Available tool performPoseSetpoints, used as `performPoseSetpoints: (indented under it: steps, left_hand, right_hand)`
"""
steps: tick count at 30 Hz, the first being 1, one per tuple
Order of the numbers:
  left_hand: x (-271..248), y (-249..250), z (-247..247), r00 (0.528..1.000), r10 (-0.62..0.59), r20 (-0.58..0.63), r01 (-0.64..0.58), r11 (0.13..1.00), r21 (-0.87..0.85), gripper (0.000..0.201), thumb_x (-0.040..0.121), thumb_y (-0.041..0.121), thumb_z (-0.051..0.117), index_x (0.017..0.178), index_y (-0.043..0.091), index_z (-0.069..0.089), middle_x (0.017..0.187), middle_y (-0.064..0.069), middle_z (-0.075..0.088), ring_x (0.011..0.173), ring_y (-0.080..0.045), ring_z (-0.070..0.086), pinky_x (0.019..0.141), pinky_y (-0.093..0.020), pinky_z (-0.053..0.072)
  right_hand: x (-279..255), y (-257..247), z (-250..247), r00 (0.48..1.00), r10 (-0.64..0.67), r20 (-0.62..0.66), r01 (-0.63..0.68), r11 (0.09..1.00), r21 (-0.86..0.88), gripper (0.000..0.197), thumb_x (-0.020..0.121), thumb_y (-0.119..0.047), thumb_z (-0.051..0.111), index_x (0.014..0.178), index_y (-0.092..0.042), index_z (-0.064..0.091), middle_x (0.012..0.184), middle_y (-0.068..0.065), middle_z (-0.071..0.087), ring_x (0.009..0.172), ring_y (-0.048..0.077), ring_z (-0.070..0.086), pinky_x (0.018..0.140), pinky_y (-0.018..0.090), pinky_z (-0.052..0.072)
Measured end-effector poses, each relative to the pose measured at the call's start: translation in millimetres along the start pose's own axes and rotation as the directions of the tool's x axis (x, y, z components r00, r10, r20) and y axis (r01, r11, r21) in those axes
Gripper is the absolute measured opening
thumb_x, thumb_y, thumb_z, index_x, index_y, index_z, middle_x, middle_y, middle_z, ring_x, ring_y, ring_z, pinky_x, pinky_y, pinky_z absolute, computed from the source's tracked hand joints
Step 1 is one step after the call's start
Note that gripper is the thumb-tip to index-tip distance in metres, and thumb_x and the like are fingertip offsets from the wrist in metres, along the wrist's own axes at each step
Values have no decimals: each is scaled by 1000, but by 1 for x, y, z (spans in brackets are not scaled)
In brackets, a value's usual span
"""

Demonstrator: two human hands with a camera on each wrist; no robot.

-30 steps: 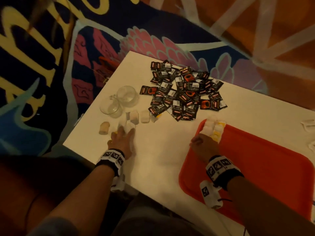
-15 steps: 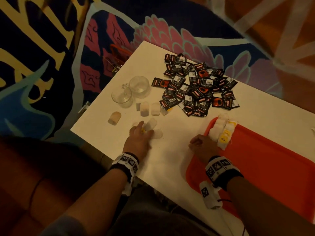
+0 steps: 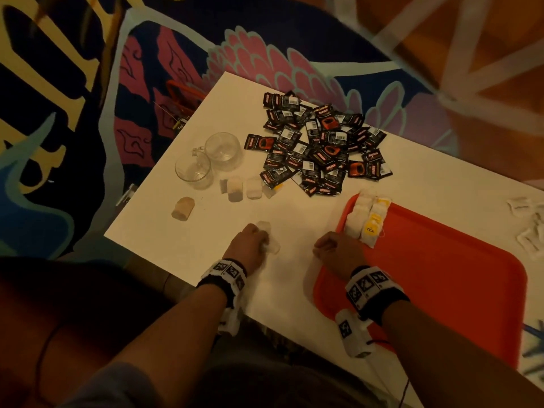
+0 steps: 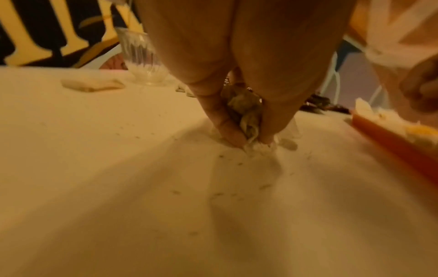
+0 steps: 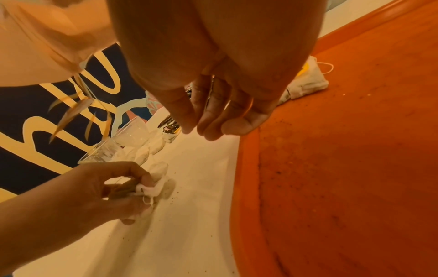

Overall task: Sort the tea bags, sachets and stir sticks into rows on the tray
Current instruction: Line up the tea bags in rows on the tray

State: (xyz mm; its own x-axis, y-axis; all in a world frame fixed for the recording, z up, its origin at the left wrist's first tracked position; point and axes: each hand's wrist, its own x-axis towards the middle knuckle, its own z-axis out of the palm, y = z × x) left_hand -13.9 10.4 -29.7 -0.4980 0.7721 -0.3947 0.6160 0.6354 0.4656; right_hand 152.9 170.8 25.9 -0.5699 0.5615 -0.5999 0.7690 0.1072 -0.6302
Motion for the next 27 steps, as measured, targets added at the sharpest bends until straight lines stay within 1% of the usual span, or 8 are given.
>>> performPoseSetpoints:
  steps: [3, 5, 7, 12, 14, 18, 22, 27]
  left_hand:
    - [3, 17, -6, 989, -150, 21, 148, 930, -336, 16, 86, 12, 68, 101, 13, 68, 104, -6, 62, 95, -25, 61, 84, -28, 47]
    - [1, 33, -16, 963, -218, 158, 263, 646, -717, 11, 86, 4, 69, 92, 13, 65, 95, -13, 66, 83, -26, 65, 79, -39, 59]
    - [2, 47, -27, 942, -204, 265, 318, 300, -899, 16, 89, -6, 60, 88, 10, 59, 88, -15, 62, 74, -24, 63, 64, -35, 59]
    - [2, 76, -48, 901, -60, 431, 426, -76, -901, 31, 69, 2, 51, 98, 11, 55, 84, -8, 61, 73, -22, 59, 60, -28, 46]
    - [1, 88, -54, 890, -45, 454, 442, -167, -881, 45, 60, 9, 51, 105, 6, 58, 87, -10, 64, 77, -26, 58, 62, -29, 41]
    - [-2, 118, -65, 884, 1, 467, 451, -258, -854, 37, 65, 10, 37, 74, 3, 72, 72, -9, 63, 59, -22, 50, 55, -25, 30]
    - [-5, 139, -71, 900, 31, 435, 424, -300, -855, 38, 65, 12, 35, 62, 3, 72, 68, -8, 59, 48, -17, 42, 46, -21, 26]
    - [3, 147, -67, 874, -55, 483, 435, -352, -829, 34, 64, 11, 38, 57, -4, 68, 82, -14, 58, 56, -20, 43, 40, -19, 34]
  right_hand:
    - [-3, -1, -3, 1000, -4, -5, 4, 999, 50, 4, 89, -17, 68, 93, -18, 65, 88, -6, 64, 77, 7, 59, 60, 14, 45]
    - [-4, -5, -8, 1000, -8, -23, 11, 991, 133, 5, 88, -16, 69, 90, -19, 65, 89, -2, 67, 81, 13, 64, 67, 21, 51]
    - [-4, -10, -13, 999, -1, -54, 13, 977, 213, 6, 88, -15, 69, 91, -19, 65, 88, 1, 68, 79, 13, 65, 65, 21, 51]
    - [-5, -28, -28, 995, 47, -84, 0, 872, 490, 19, 86, -15, 72, 102, -13, 64, 87, 4, 68, 82, 18, 65, 63, 26, 51]
    - [-5, -36, -32, 996, 83, -37, -43, 790, 612, 31, 86, -15, 73, 113, -9, 59, 93, 6, 67, 82, 18, 63, 63, 29, 51]
    - [-6, -46, -41, 993, 114, 7, -80, 652, 754, 33, 85, -11, 74, 114, -7, 60, 89, 8, 65, 77, 17, 61, 56, 26, 48]
    - [-9, -51, -57, 991, 113, -73, -7, 582, 813, 10, 87, -5, 70, 91, -12, 64, 85, 4, 64, 77, 14, 61, 64, 26, 50]
    - [-17, -56, -85, 968, 120, -221, 140, 473, 870, 8, 91, 0, 62, 93, -8, 62, 100, 12, 63, 90, 21, 62, 70, 26, 56]
